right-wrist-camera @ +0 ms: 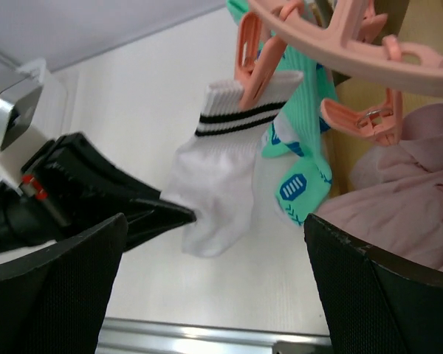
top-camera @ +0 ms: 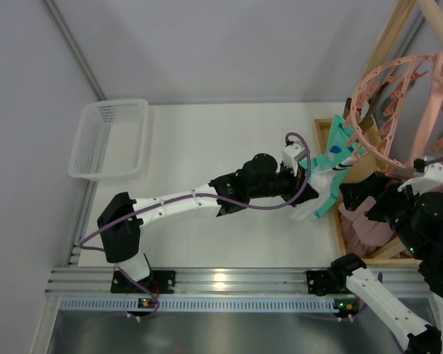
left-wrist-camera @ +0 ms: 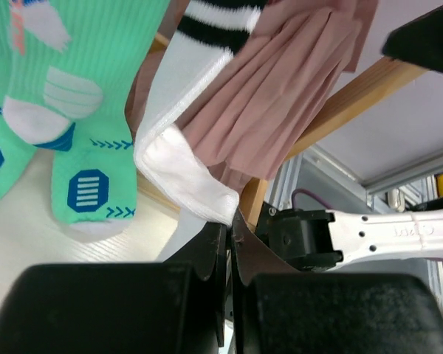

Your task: Remove the socks clipped to the hanger

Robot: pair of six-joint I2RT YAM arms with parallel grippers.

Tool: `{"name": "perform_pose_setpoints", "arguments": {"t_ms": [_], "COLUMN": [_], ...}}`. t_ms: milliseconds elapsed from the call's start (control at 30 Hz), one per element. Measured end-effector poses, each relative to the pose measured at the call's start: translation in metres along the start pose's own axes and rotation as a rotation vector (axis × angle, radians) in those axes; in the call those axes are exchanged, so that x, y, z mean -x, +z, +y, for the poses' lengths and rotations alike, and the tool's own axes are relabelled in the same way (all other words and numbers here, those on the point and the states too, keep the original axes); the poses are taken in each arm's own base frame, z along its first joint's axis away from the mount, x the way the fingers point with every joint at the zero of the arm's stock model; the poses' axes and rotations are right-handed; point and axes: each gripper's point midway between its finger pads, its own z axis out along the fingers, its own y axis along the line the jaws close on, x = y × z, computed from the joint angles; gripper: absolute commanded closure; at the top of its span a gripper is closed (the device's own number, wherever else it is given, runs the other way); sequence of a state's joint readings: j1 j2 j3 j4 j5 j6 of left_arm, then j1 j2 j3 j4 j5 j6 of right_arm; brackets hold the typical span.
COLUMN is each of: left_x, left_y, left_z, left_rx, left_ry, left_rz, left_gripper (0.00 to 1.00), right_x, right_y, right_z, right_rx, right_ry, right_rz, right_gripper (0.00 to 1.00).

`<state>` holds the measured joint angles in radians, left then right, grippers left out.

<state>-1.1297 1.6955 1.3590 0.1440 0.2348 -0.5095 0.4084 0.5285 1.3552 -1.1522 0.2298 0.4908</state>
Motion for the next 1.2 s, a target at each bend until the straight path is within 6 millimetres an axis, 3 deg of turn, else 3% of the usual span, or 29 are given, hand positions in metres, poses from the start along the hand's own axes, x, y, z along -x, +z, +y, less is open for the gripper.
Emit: {"name": "perform_pose_setpoints", "arguments": {"t_ms": [133,300,400,700,1000,1200], "left_x": [0.009,-0.011,-0.021,-0.021,-0.016,-0.015], "left_y": [-0.015,-0.019,-0.02,-0.024,-0.028,-0.026], "left_z": [-0.007,0.001,0.007,0.012,0.011,0.015], "left_rx": [0.029,0.13,0.2,0.352,0.52,0.641], "left_ry": [0.011,0.059,0.101,0.189,0.289,0.373], "left_rz": [-0.055,-0.063,-0.063,-0.116,-0.165,-0.185], "left_gripper": [1.0,1.0,1.0,1.0,1.0,1.0], "right_x": [0.015,0.03,0.031,0.031,0.062,0.062], "right_y": [0.006,0.013,0.026,0.06,0.055,0.062], "right_z": [0.0,0.001,0.002,-0.004,-0.018,-0.023], "right_rx": [-0.035,-0.081,-0.117,-0.255,-0.364,-0.411], "right_ry": [0.093,0.182,0.211,0.222,0.206,0.179], "right_rz": [-0.067,-0.096,-0.081,-0.041,-0.143,-0.132], "right_gripper": [0.01,0.01,0.08,0.18,0.25,0.27]}}
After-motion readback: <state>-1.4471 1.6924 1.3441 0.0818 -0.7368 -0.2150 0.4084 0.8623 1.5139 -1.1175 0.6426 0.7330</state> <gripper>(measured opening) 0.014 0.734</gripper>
